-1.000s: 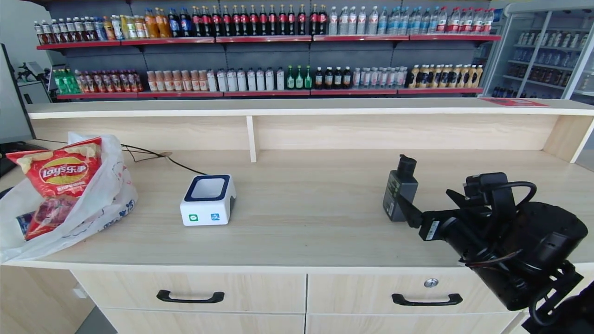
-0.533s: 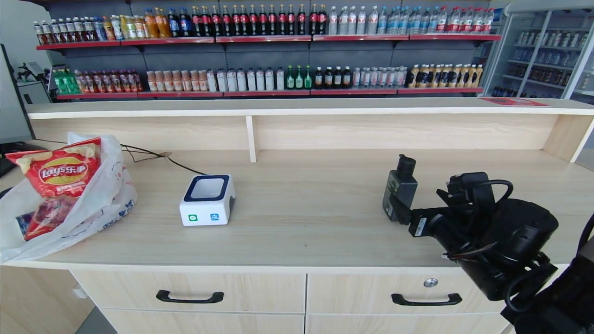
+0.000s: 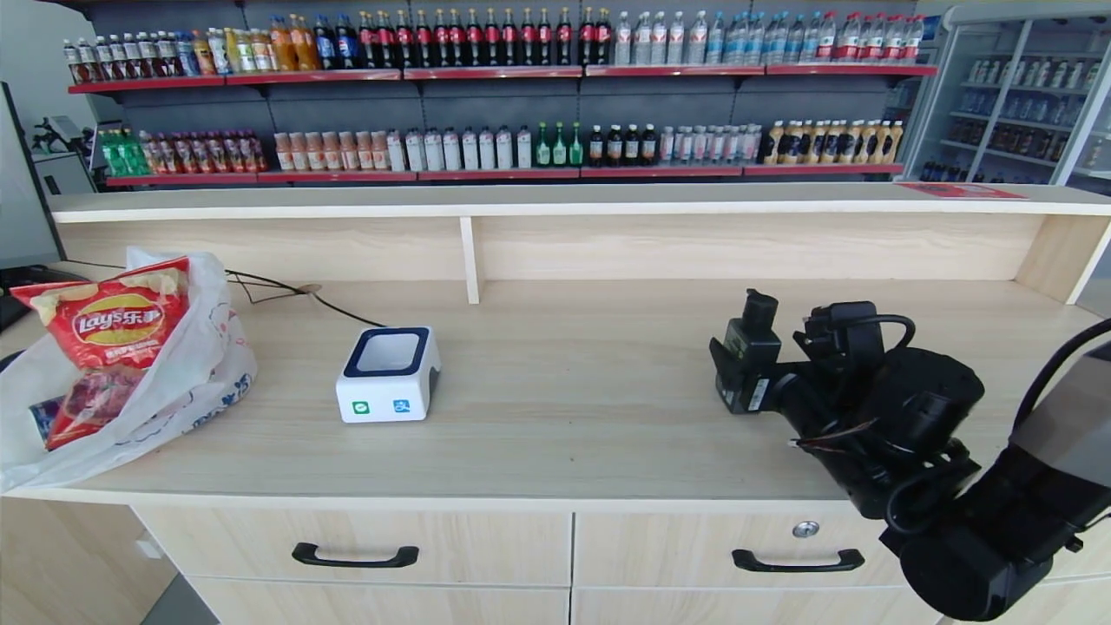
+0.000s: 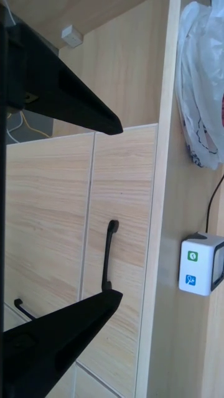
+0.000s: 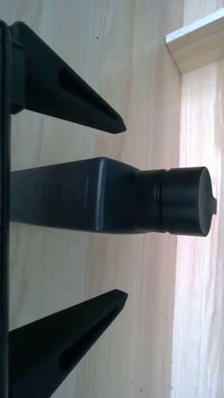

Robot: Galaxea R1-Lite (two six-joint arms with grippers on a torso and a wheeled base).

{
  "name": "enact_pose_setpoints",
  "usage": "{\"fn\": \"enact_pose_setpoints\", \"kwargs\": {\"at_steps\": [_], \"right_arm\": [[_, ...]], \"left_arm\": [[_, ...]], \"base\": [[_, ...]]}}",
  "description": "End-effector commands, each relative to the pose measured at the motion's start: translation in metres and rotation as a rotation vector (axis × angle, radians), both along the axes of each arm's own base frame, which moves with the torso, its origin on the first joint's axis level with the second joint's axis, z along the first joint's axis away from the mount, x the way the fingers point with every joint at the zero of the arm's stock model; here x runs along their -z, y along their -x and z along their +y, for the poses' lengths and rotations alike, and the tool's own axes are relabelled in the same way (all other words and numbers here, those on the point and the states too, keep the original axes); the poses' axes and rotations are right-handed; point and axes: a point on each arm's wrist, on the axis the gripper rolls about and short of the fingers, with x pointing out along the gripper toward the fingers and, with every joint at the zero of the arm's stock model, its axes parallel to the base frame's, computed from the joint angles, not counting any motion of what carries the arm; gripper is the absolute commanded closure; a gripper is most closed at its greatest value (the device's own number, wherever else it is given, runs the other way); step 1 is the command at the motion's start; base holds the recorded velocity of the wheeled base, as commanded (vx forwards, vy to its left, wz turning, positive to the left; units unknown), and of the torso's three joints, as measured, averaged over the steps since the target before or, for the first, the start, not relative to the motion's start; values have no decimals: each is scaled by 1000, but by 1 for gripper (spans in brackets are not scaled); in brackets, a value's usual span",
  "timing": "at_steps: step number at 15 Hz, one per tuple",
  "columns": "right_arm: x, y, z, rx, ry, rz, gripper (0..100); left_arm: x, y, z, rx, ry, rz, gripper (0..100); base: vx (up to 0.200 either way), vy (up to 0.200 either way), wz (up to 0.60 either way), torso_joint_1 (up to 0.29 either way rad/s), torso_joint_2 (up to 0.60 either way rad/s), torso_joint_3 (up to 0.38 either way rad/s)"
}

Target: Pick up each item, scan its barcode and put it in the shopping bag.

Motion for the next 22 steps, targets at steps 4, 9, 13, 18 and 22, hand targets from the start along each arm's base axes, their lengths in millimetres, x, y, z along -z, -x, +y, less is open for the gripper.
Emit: {"fn": "enact_pose_setpoints", "kwargs": {"at_steps": [4,9,13,18,22], "right_arm": [[12,-11,4,-4,4,20,0],[17,-17,6,-4,4,22,0],[20,-18,6,-4,8,30,100],[21,-18,8,-7,9,31,100],[13,-16,9,-11,1,12,100]], "left_arm": [[0,0,0,0,2,0,0],[0,0,0,-1,2,0,0],[0,0,0,-1,2,0,0],[0,0,0,-1,2,0,0],[0,0,0,-1,3,0,0]], "base": [[0,0,0,0,0,0],[0,0,0,0,0,0],[0,0,0,0,0,0],[0,0,0,0,0,0],[0,0,0,0,0,0]]}}
